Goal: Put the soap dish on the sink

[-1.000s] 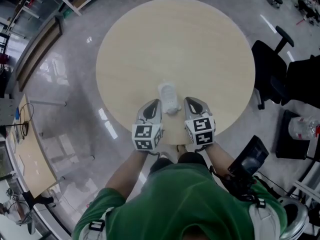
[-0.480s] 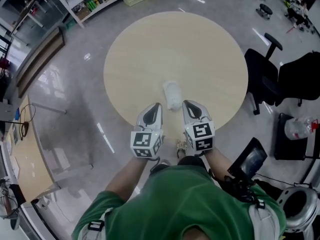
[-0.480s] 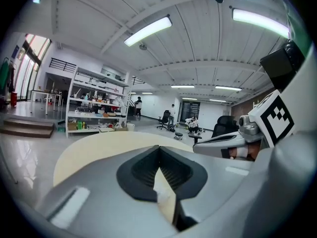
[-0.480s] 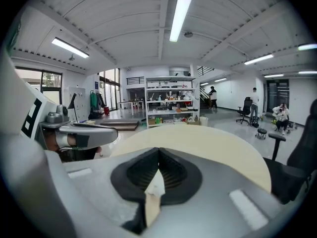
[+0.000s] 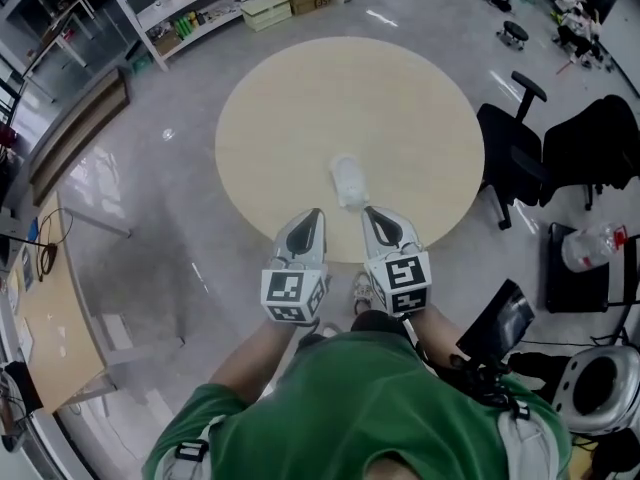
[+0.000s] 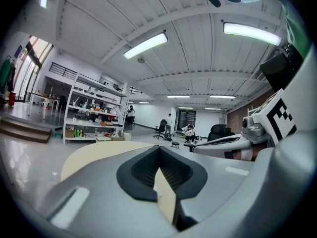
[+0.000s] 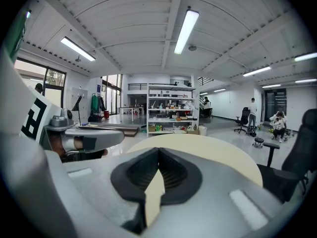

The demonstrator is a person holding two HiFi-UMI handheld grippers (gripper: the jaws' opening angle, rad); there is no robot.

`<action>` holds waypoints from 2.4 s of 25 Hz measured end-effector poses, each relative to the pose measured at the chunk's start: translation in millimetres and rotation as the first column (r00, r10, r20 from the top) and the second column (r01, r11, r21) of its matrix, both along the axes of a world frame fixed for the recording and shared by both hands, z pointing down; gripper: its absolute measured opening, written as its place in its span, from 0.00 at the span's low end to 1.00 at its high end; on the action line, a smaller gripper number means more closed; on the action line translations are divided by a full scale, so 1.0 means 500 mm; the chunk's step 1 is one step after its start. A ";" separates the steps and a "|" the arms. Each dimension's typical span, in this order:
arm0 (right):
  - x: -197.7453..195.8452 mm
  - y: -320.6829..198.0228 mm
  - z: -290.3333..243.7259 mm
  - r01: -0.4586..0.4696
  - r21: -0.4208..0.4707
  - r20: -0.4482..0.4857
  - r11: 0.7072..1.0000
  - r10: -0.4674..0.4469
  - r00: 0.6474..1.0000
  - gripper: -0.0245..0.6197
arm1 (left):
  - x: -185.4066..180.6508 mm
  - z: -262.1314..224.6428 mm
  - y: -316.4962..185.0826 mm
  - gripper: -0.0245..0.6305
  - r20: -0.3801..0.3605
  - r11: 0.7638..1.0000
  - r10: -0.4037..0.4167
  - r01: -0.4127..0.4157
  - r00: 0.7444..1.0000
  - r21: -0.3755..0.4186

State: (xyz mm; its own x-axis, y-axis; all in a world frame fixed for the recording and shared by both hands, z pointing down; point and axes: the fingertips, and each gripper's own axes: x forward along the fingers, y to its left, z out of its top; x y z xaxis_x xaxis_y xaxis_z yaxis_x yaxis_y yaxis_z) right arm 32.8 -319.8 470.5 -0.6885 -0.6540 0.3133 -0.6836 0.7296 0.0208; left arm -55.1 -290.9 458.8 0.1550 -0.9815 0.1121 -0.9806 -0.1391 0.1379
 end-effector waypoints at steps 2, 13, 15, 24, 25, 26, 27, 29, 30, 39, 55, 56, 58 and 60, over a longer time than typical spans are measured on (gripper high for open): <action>0.005 0.030 -0.008 -0.009 0.006 0.005 1.000 0.009 1.000 0.04 | 0.007 -0.008 0.025 0.05 -0.002 1.000 0.009 -0.009 1.000 0.012; 0.032 0.170 -0.050 -0.018 0.039 0.010 0.999 0.018 1.000 0.04 | 0.050 -0.027 0.149 0.05 -0.017 0.999 0.044 -0.044 0.999 0.022; 0.041 0.179 -0.061 -0.011 0.052 0.016 0.999 0.010 1.000 0.04 | 0.059 -0.033 0.156 0.05 -0.012 0.999 0.039 -0.039 0.999 0.028; 0.109 0.221 -0.085 0.039 0.064 0.034 0.997 -0.041 0.999 0.04 | 0.131 -0.050 0.190 0.05 0.001 0.999 -0.003 0.003 1.000 0.033; 0.123 0.221 -0.088 0.041 0.066 0.036 0.997 -0.043 0.998 0.04 | 0.144 -0.054 0.192 0.05 0.003 0.999 -0.007 0.007 1.000 0.035; 0.134 0.223 -0.091 0.043 0.066 0.039 0.997 -0.046 0.998 0.04 | 0.154 -0.057 0.196 0.05 0.005 0.999 -0.012 0.012 1.000 0.035; 0.142 0.226 -0.093 0.046 0.065 0.043 0.997 -0.049 0.998 0.04 | 0.160 -0.060 0.202 0.05 0.004 0.999 -0.018 0.018 1.000 0.036; 0.153 0.236 -0.096 0.055 0.064 0.052 0.996 -0.058 0.997 0.04 | 0.171 -0.064 0.215 0.05 0.004 0.999 -0.032 0.032 0.999 0.040; 0.159 0.241 -0.097 0.060 0.065 0.057 0.996 -0.064 0.996 0.04 | 0.178 -0.066 0.220 0.05 0.005 0.998 -0.039 0.039 0.999 0.043; 0.201 0.267 -0.115 0.105 0.083 0.077 0.991 -0.112 0.991 0.04 | 0.219 -0.088 0.253 0.05 0.014 0.993 -0.088 0.087 0.996 0.075; 0.197 0.273 -0.111 0.113 0.089 0.069 0.990 -0.119 0.990 0.04 | 0.216 -0.089 0.257 0.05 0.005 0.993 -0.090 0.089 0.996 0.083; 0.196 0.273 -0.111 0.112 0.088 0.068 0.990 -0.118 0.991 0.04 | 0.214 -0.088 0.256 0.05 0.004 0.993 -0.089 0.088 0.996 0.082; 0.191 0.270 -0.113 0.110 0.089 0.068 0.990 -0.117 0.991 0.04 | 0.210 -0.089 0.253 0.05 0.002 0.993 -0.087 0.086 0.996 0.080; 0.190 0.265 -0.115 0.110 0.090 0.067 0.990 -0.116 0.991 0.04 | 0.210 -0.090 0.247 0.05 0.003 0.993 -0.083 0.083 0.997 0.079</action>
State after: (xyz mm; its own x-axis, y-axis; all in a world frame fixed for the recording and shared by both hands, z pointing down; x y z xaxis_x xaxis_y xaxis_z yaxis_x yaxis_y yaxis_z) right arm 127.8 -187.1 412.9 -0.7782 -0.5934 0.2057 -0.5990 0.7997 0.0406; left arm 49.9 -167.5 413.9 0.0721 -0.9968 0.0348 -0.9900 -0.0672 0.1239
